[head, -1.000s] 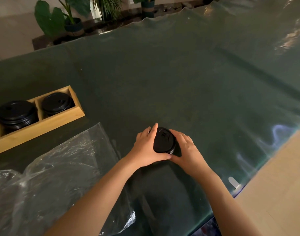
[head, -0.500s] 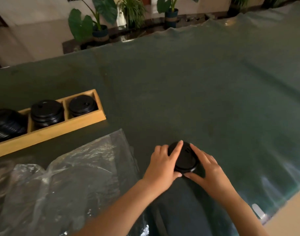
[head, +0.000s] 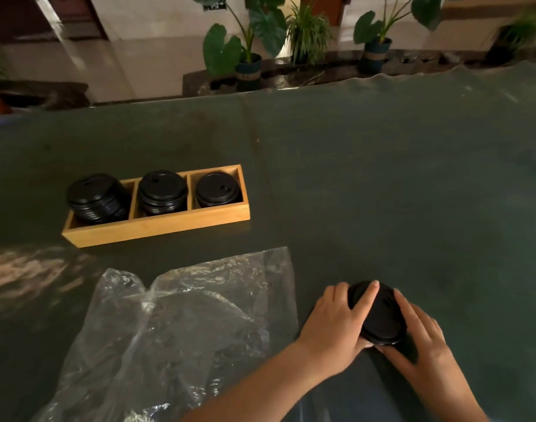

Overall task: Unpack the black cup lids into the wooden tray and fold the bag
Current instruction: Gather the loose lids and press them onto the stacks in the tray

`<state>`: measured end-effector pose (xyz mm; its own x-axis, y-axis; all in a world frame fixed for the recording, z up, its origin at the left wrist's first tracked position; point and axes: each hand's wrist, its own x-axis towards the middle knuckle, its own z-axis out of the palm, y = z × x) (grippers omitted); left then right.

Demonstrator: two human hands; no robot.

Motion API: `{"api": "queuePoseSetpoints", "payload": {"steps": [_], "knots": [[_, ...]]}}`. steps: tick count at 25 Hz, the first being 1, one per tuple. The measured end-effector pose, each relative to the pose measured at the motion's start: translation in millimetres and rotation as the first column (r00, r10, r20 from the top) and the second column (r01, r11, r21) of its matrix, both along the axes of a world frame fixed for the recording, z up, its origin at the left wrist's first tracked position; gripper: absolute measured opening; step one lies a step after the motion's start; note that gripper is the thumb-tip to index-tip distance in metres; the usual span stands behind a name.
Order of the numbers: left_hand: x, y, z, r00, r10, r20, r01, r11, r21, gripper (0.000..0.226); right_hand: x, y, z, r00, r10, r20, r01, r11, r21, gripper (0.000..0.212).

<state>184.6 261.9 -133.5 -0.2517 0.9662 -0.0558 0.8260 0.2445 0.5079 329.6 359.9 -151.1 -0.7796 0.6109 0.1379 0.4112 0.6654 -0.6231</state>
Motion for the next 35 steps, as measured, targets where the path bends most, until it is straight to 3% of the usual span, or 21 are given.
{"api": "queuePoseSetpoints", "payload": {"steps": [6, 11, 15, 19, 25, 31, 35], "knots": [[-44, 9, 36, 0.971, 0.104, 0.216, -0.117, 0.992, 0.050, 0.087, -50, 16, 29, 0.995, 0.101, -0.027, -0.104, 0.987, -0.125, 0.095], [-99, 7, 73, 0.938, 0.264, 0.223, -0.296, 0.948, 0.120, 0.091, -122, 25, 66, 0.967, 0.223, -0.122, -0.243, 0.950, -0.197, 0.084], [-159, -20, 94, 0.902, 0.401, 0.163, -0.428, 0.881, 0.199, 0.089, -205, 14, 88, 0.917, 0.345, -0.199, -0.372, 0.921, -0.113, 0.081], [-213, -55, 99, 0.828, 0.553, 0.093, -0.560, 0.808, 0.183, 0.089, -283, -9, 94, 0.873, 0.437, -0.218, -0.468, 0.875, -0.123, 0.084], [-276, -107, 94, 0.733, 0.680, 0.030, -0.677, 0.723, 0.136, 0.087, -371, -52, 88, 0.835, 0.537, -0.119, -0.549, 0.826, -0.126, 0.083], [-297, -126, 78, 0.657, 0.752, -0.045, -0.750, 0.659, 0.063, 0.085, -405, -70, 76, 0.810, 0.586, -0.031, -0.582, 0.795, -0.170, 0.082], [-296, -132, 62, 0.591, 0.765, -0.254, -0.793, 0.609, -0.011, 0.082, -416, -77, 68, 0.761, 0.638, 0.117, -0.630, 0.770, -0.103, 0.080]]}}
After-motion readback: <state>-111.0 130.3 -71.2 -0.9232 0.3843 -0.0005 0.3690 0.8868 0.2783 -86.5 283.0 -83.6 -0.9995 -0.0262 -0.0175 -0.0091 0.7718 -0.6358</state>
